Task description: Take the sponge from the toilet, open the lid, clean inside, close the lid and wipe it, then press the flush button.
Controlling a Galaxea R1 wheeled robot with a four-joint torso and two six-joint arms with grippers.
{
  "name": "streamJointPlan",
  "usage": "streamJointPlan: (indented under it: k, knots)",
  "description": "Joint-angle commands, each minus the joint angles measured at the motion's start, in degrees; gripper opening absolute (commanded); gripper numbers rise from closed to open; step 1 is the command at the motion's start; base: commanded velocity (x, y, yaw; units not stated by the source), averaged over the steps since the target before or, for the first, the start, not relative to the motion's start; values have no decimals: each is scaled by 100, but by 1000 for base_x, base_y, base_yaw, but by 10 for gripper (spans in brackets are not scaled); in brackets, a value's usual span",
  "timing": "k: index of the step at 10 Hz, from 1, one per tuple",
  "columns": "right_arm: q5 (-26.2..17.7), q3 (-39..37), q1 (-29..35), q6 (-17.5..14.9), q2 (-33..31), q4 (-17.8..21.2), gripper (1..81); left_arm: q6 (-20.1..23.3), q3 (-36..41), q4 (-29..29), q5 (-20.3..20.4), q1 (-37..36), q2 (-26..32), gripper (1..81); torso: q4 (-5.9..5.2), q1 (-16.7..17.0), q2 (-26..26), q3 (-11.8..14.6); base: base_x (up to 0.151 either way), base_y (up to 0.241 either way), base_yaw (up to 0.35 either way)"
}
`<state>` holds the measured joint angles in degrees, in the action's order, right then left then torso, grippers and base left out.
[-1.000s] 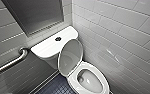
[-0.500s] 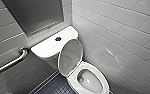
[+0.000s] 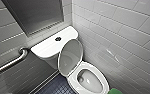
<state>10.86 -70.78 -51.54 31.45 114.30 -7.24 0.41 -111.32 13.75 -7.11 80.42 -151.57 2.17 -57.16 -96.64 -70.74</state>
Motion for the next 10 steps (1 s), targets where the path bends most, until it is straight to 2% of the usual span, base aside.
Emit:
streamJointPlan:
  k: [1, 3, 4, 8, 10]
  knots:
    - [-1973, 39, 1877, -51, 86, 30, 10, 46, 199, 5, -467, 31, 117, 811, 0, 0, 0, 0, 0, 0, 0]
    - [-2484, -409, 2432, 107, 667, 30, 10, 46, 199, 5, -458, 22, 135, 811, 0, 0, 0, -2, 0, 0, 0]
    - [-2588, -759, 2582, 142, 973, 30, 10, 38, 199, -4, -459, 13, 144, 811, 2, 0, 0, -2, 0, 0, 0]
    - [-2853, -1725, 3057, 160, 1947, -49, 10, 38, 199, -30, -458, -4, 179, 811, 2, 0, 0, -2, 0, 0, 0]
    - [-2887, -2550, 3162, 160, 2773, -76, 10, 38, 172, -48, -458, -4, 179, 811, 2, 0, 0, -2, 0, 0, 0]
